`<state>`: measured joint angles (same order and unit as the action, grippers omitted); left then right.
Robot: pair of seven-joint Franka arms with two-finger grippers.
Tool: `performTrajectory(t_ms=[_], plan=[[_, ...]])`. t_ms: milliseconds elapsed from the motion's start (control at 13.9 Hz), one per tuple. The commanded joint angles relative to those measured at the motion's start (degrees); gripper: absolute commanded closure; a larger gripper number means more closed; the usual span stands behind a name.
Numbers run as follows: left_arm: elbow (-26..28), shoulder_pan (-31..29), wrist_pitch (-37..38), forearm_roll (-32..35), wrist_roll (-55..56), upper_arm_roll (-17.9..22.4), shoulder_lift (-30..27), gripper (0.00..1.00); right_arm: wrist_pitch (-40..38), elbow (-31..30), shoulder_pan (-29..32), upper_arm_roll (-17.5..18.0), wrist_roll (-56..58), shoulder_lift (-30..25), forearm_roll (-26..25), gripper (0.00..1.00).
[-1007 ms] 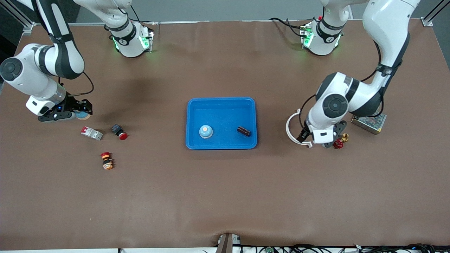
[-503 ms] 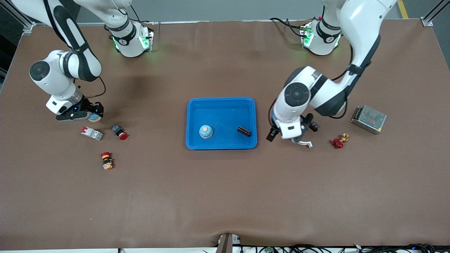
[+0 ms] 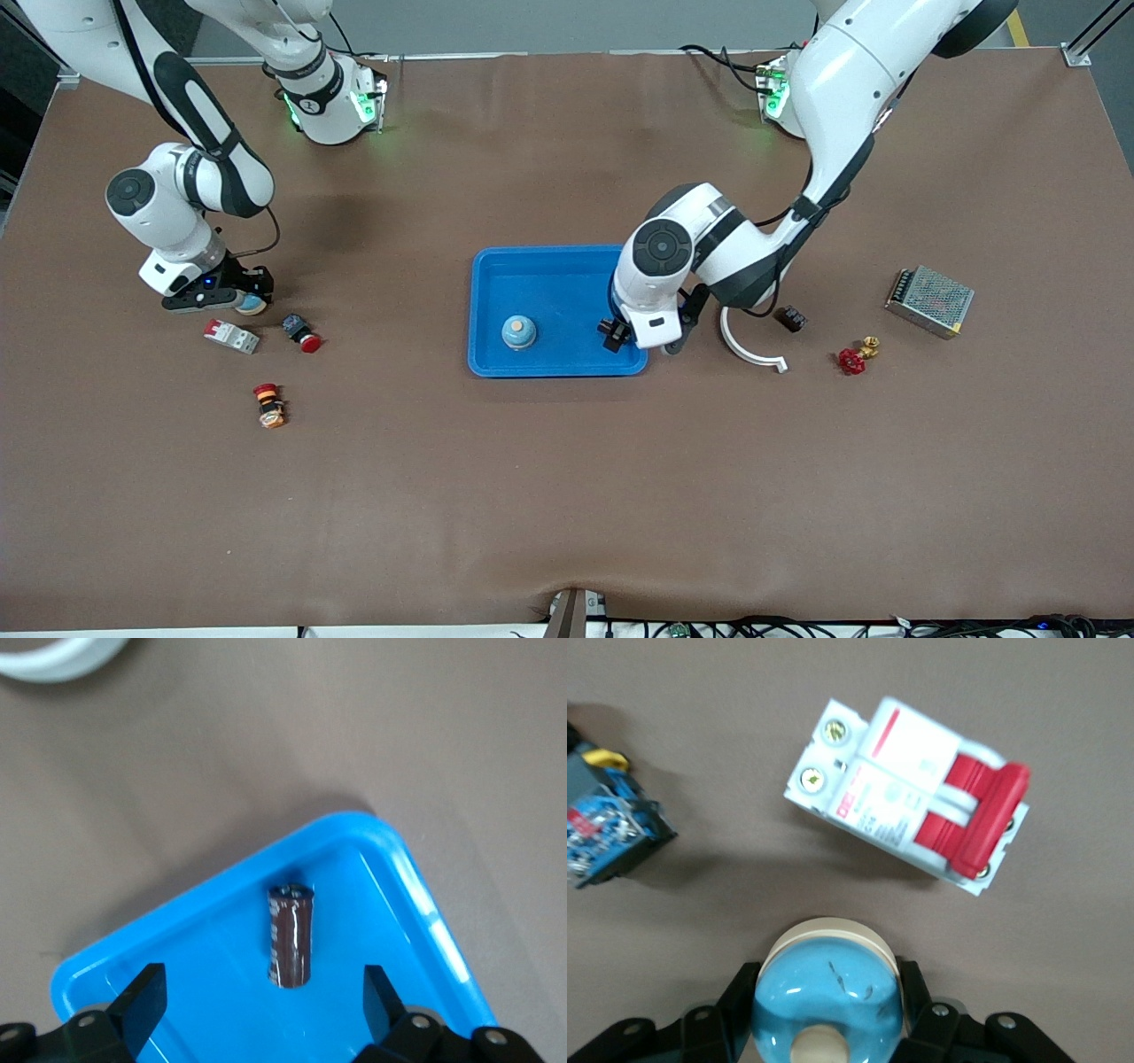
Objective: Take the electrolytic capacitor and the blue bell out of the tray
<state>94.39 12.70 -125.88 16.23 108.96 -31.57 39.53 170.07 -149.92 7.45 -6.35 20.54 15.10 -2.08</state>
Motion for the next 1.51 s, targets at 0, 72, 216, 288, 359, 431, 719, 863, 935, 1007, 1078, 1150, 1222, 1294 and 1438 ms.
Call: performTrajectory(t_ms=[0,72,216,288,359,431,719,863,935,1007,1078,1150,1222,1294,1438], plan=[[-1.7,2.7,-1.6,0.7,1.9,2.4,1.6,0.12,1.1,-0.8,1.8,1.1,0.4,0.3,-0.6,1.0],[-1.7,4.2,-2.3,0.7,2.8,3.9,1.8,0.13,1.1,-0.7,1.9,1.1,0.0,0.5,-0.6,1.0],[-1.7,6.3,-3.9,0.6,3.6,6.0,2.7,0.13,1.0,-0.5,2.8,1.2,-0.7,0.7,-0.2,0.01],[-1.7,6.5,-4.7,0.6,3.6,6.1,3.3,0.14,0.3,-0.2,2.8,1.2,-0.4,0.3,-0.2,0.0],[-1.7,6.6,-5.2,0.6,3.6,6.2,3.5,0.16,0.3,-0.1,2.7,1.3,-0.3,-0.1,-0.3,0.0],[-1.7,6.7,-5.4,0.6,3.6,6.3,4.2,0.18,-0.1,0.3,2.6,1.3,-0.3,-0.5,-0.2,0.0],[-1.7,6.8,-6.7,0.7,3.6,6.3,5.6,0.27,-15.6,3.9,0.8,1.6,-3.9,-7.8,0.1,0.0],[-1.7,6.8,-6.7,0.7,3.6,6.3,5.8,0.33,-25.3,6.6,-3.3,1.6,-11.4,-12.0,0.1,0.0],[-1.7,6.8,-6.7,0.7,3.6,6.3,6.1,0.38,-28.6,7.8,-4.9,1.6,-15.0,-13.2,0.1,0.0],[-1.7,6.8,-6.7,0.7,3.6,6.3,6.1,0.44,-30.9,8.8,-6.7,1.7,-18.8,-13.9,0.1,0.0],[-1.7,6.8,-6.7,0.7,3.6,6.3,6.2,0.51,-31.2,9.2,-8.9,1.7,-23.0,-14.2,0.3,0.0],[-1.7,6.7,-6.7,0.7,3.6,6.3,6.1,0.59,-30.9,9.4,-11.4,1.7,-28.3,-14.1,0.4,0.0],[-1.7,6.6,-6.7,0.7,3.6,6.3,5.9,0.69,-30.4,9.6,-13.9,1.7,-34.2,-13.9,1.2,0.0],[-1.7,6.6,-6.7,0.8,3.5,6.3,5.6,0.79,-29.9,10.3,-17.1,1.6,-39.7,-13.8,2.6,0.0],[-1.7,6.6,-6.0,1.0,3.4,6.3,4.2,1.0,-29.5,12.3,-22.6,1.6,-49.9,-13.0,4.6,0.0]])
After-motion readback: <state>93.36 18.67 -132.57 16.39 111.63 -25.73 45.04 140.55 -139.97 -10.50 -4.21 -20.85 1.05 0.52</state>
